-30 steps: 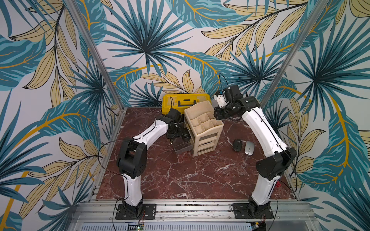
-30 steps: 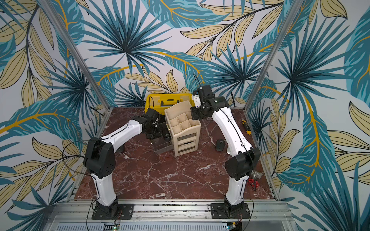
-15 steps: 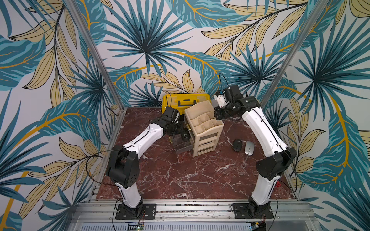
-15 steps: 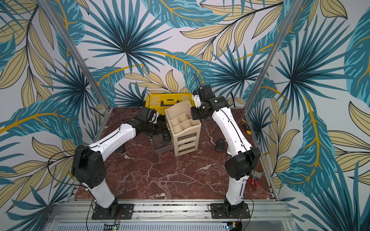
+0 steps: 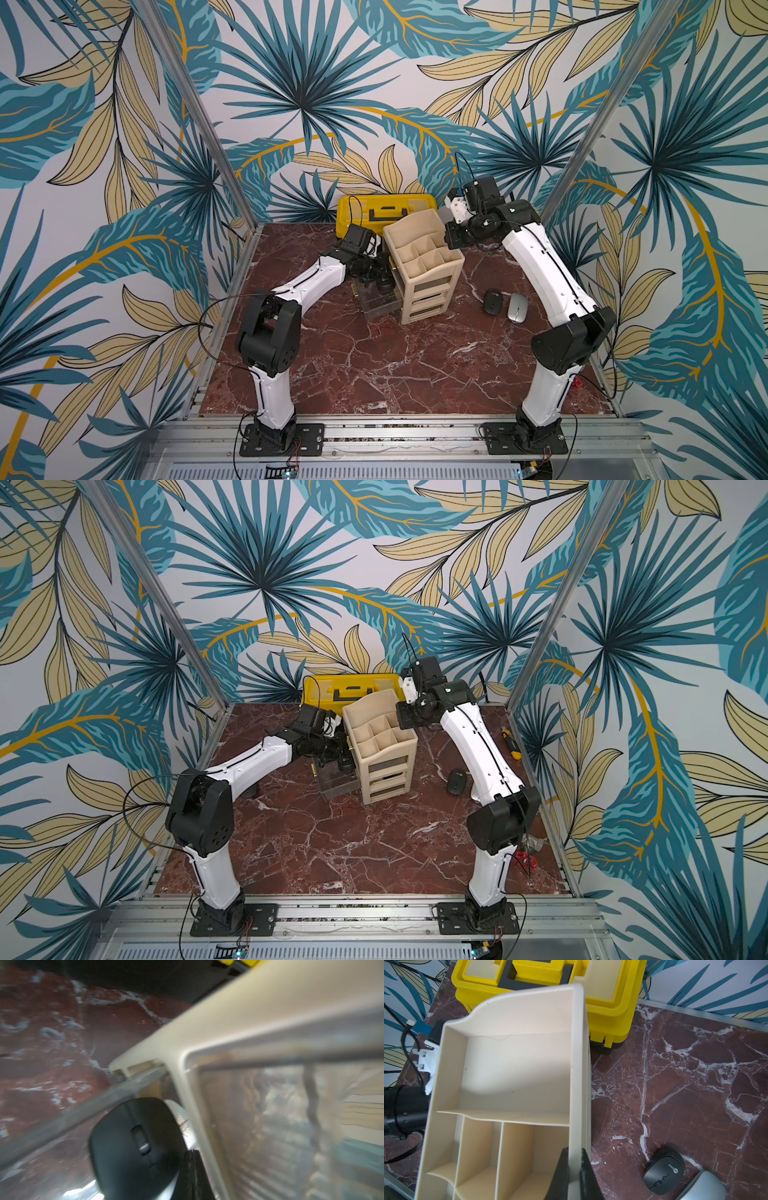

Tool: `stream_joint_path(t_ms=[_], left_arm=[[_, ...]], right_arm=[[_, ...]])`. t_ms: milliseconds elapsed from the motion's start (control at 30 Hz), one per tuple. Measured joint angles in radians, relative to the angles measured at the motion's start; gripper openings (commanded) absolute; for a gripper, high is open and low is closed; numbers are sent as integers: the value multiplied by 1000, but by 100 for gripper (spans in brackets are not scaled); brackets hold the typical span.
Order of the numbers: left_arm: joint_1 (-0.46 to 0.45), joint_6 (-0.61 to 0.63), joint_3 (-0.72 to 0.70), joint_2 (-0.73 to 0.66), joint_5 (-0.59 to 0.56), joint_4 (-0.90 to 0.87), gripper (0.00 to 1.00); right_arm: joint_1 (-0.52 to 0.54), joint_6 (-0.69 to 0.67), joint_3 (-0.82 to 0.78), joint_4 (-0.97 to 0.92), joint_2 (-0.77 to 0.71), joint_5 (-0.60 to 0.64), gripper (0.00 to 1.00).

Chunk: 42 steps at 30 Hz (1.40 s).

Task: Take the mice out of the drawer
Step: Adjust the mouse in the drawer.

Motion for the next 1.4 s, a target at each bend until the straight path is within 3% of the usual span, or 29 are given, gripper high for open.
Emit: stream_joint_path(t_ms=[200,467,867,1000,1167,1400], left_arm=[[8,-10,18,20,45,-13,0],[-1,46,180,98,14,-208,0],[-25,92,266,116,-156,-366,0],[-37,99,285,117,-267,-420,0],[-27,93,252,138,-437,-510,0],[-47,99,72,-19,-444,-430,0]], right_arm=[[0,2,0,0,0,3,0],[-8,10,0,1,0,17,0],[-8,10,2,-1,1,19,0],[-8,10,7,-4,3,18,0],[-8,10,10,-5,5,17,0],[3,0,27,-5,19,-7,0]])
